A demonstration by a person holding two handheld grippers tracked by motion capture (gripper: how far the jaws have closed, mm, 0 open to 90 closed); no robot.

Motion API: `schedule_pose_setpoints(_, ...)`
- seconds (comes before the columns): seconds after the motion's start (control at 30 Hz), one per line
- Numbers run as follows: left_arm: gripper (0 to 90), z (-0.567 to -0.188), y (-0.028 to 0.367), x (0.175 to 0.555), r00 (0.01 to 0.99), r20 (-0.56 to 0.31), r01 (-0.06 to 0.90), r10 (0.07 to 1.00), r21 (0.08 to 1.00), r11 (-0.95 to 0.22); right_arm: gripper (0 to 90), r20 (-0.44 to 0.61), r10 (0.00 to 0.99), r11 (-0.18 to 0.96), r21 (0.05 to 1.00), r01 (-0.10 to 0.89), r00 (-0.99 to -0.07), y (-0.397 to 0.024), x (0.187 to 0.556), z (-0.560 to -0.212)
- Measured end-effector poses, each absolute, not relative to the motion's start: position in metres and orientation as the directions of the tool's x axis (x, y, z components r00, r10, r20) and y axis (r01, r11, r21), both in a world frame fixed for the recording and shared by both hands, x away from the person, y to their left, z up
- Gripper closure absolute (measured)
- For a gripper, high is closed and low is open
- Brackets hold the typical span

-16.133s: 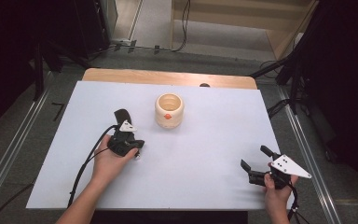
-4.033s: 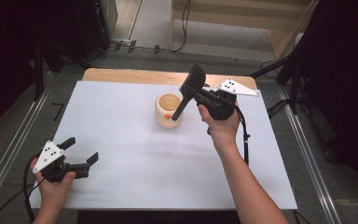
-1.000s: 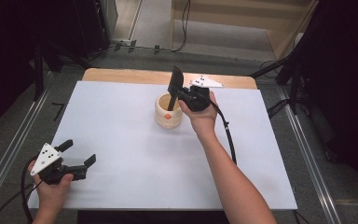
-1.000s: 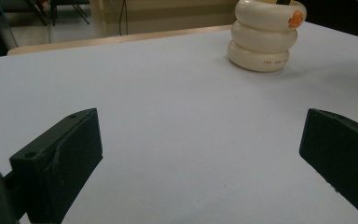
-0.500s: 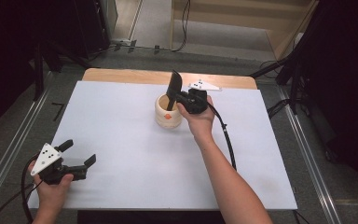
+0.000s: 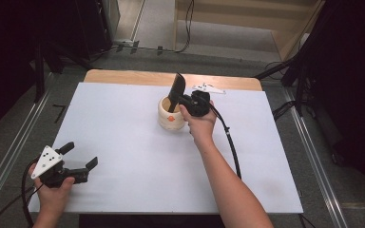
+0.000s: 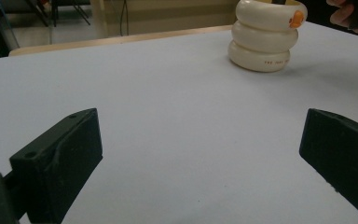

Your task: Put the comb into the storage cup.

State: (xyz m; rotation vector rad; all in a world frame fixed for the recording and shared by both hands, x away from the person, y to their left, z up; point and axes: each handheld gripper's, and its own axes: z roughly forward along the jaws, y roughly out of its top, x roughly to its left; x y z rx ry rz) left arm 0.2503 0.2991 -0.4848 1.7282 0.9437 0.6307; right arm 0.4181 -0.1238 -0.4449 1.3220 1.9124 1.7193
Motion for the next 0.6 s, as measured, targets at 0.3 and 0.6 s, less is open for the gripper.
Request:
schedule_pose_setpoints(0.3, 0.0, -0.4850, 0.2989, 0.2504, 0.555, -0.023, 0.294, 0.831, 0.940, -0.170, 74.0, 0.347, 0.758, -0.085, 0.892, 0.445, -0.553, -0.1292, 0.4213, -0.4487)
schedule_pose_setpoints(0.6, 0.0, -0.4851, 0.2985, 0.2504, 0.555, -0.026, 0.296, 0.832, 0.940, -0.168, 54.7, 0.256, 0.819, -0.005, 0.899, 0.439, -0.514, -0.1340, 0.4247, -0.4518)
